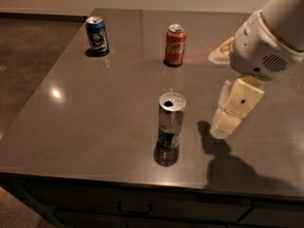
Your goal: Move redbull can near coke can
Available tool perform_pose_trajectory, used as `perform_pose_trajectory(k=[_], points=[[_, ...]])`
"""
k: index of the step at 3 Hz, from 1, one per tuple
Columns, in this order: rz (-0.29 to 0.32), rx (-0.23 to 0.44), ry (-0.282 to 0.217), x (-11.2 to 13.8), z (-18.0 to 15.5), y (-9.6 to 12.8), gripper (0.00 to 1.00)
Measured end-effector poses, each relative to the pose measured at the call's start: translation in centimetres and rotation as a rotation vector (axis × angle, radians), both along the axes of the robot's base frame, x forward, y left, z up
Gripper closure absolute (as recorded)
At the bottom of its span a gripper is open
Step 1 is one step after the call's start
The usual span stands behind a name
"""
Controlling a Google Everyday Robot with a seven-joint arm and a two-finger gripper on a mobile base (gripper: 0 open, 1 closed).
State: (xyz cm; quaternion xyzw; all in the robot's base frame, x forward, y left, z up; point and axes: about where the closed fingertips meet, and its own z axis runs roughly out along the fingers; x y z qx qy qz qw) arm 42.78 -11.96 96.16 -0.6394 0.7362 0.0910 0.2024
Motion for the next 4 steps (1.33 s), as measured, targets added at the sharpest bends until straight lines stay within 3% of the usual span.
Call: perform_pose_trajectory(k=[2,3,4], points=[[0.069,0.151,0.071,-1.0,-2.5,7.5,0.00],[0.085,0.170,0.082,-1.2,-3.3,9.0,0.00],[0.090,0.179,0.086,-1.3,-3.6,9.7,0.18]])
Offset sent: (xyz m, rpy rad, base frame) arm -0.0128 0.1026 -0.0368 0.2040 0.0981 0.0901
